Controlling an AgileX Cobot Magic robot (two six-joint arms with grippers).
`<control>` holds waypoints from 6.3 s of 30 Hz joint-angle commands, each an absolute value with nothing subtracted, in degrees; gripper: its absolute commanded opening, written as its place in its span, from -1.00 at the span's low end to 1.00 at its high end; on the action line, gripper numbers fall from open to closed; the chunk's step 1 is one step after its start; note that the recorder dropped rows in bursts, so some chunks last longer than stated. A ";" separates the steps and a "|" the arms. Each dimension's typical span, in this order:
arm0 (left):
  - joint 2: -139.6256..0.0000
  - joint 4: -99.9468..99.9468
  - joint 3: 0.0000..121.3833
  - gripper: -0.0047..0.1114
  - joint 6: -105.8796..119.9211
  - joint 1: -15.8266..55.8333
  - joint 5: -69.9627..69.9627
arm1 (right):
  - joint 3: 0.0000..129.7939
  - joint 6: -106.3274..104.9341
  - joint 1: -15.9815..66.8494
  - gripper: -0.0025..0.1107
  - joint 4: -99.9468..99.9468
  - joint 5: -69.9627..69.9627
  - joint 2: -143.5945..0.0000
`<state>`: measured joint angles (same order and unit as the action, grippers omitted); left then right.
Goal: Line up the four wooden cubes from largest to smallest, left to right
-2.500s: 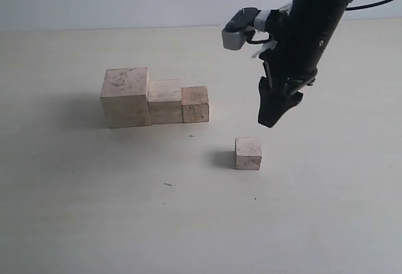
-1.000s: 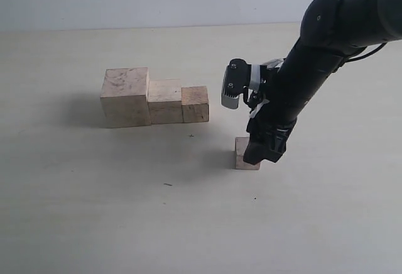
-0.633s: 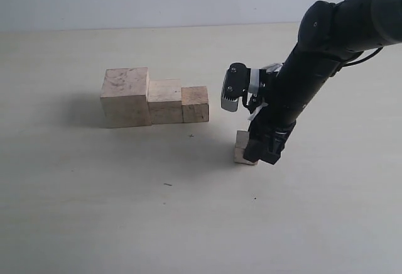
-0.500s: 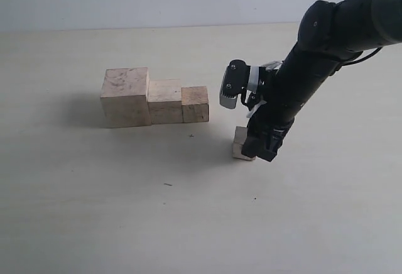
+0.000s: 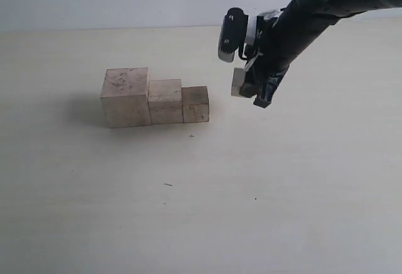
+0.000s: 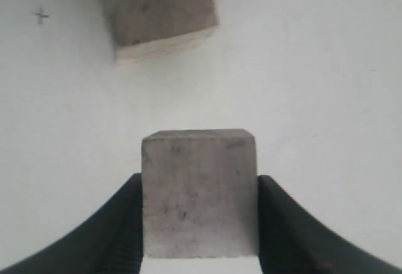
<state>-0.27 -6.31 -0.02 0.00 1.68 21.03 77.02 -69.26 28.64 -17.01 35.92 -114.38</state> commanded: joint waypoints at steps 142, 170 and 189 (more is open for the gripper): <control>0.00 -6.25 0.00 -0.92 0.00 2.08 20.71 | 57.52 6.58 27.35 -0.96 -9.48 30.66 -61.36; 0.00 -6.25 0.00 -0.92 0.00 2.08 20.71 | 40.63 5.53 -3.25 -0.96 -4.04 29.62 -29.34; 0.00 -6.25 0.00 -0.92 0.00 2.08 20.71 | 13.45 -3.09 -10.67 -0.96 -11.58 16.74 -14.91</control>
<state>-0.27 -6.31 -0.02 0.00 1.68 21.03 15.73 -0.89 -10.29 -9.94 18.67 -16.94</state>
